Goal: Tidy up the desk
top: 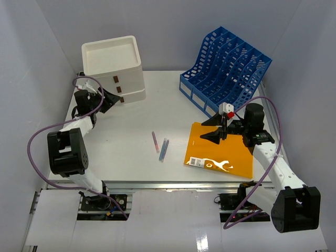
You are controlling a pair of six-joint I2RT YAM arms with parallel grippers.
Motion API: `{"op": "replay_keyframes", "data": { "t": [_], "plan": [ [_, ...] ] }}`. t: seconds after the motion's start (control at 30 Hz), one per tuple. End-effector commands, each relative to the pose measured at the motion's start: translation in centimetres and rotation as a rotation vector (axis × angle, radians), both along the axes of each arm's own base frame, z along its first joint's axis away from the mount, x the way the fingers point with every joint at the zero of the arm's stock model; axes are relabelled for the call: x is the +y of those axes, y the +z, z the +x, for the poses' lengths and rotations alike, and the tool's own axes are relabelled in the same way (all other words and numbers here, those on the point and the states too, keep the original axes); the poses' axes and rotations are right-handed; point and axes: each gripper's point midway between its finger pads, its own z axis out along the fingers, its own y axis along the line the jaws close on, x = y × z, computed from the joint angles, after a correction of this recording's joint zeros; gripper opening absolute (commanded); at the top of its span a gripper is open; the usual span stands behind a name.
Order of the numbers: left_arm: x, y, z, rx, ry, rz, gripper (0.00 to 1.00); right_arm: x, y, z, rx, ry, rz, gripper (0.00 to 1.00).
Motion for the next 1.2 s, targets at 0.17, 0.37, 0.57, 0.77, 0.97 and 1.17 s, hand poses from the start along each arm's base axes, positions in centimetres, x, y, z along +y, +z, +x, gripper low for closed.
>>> {"op": "replay_keyframes", "data": {
  "t": [0.17,0.37,0.57,0.77,0.97,1.17],
  "plan": [
    [-0.5,3.5,-1.8,-0.214,-0.103,0.229,0.71,-0.3,0.0,0.5,-0.012,-0.013,-0.008,0.64],
    [-2.1,2.5,-1.8,-0.251,-0.137,0.359,0.74,-0.4,-0.2,0.7,-0.008,-0.020,-0.009,0.64],
    [-2.5,1.9,-0.3,-0.266,-0.075,0.444,0.74,-0.6,-0.3,0.9,-0.007,-0.029,-0.012,0.64],
    [-1.3,1.5,1.9,-0.262,0.051,0.472,0.75,-0.7,-0.5,1.0,-0.002,-0.033,-0.014,0.64],
    [-1.0,0.9,4.3,-0.257,0.123,0.512,0.75,-0.7,-0.7,1.2,0.001,-0.037,-0.019,0.64],
    [-1.0,1.0,6.4,-0.275,0.140,0.500,0.74,-0.8,-0.9,1.4,0.005,-0.042,-0.025,0.64]
  ]
}}
